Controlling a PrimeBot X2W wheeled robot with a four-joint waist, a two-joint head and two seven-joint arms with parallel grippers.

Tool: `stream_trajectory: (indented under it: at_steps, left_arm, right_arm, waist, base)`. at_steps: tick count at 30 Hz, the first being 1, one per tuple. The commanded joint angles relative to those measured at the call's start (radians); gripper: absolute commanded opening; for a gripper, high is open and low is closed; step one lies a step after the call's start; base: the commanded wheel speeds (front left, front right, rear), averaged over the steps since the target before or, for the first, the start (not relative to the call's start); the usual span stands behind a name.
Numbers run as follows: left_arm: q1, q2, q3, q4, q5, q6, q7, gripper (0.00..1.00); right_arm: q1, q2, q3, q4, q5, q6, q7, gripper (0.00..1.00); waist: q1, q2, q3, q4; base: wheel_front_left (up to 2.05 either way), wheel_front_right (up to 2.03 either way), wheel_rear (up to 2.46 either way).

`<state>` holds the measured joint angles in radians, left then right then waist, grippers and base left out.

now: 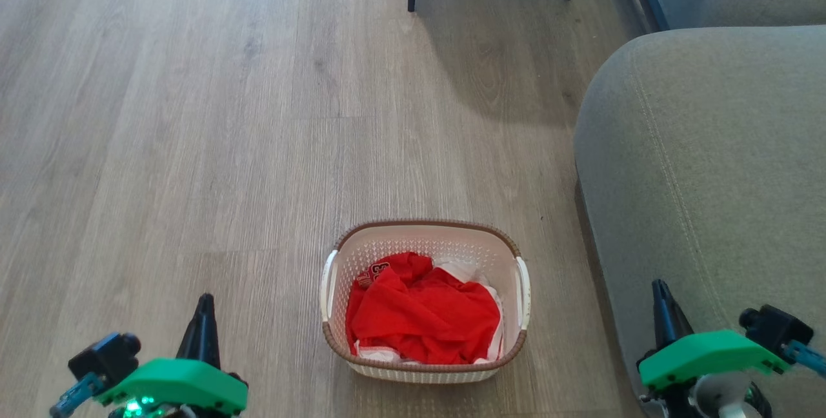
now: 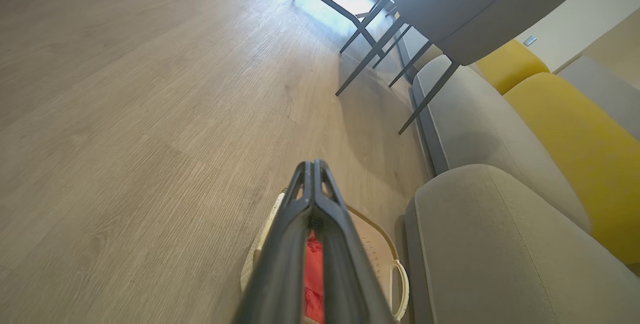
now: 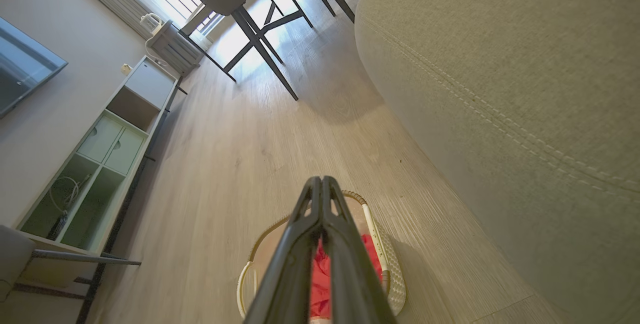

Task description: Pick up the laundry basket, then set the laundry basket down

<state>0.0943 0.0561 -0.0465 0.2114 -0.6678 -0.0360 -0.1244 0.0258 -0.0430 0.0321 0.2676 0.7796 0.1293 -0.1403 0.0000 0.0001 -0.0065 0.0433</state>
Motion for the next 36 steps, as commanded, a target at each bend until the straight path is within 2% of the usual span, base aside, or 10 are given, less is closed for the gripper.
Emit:
stream_trajectory:
  at_steps: [1, 36]
  left_arm:
    - [-0.054, 0.000, 0.029, -0.027, -0.029, -0.008, 0.005, 0.00]
    - [-0.119, -0.002, 0.086, 0.000, -0.425, -0.045, 0.105, 0.00]
  right_arm:
    - [-0.057, -0.019, -0.002, -0.030, 0.028, 0.001, 0.010, 0.00]
    - [-0.089, -0.024, -0.050, -0.028, 0.388, 0.001, 0.104, 0.00]
  waist:
    - [0.0000, -0.0001, 0.000, -0.001]
    - [0.0000, -0.0001, 0.004, -0.019]
  base:
    - [0.00, 0.00, 0.00]
    - [0.00, 0.00, 0.00]
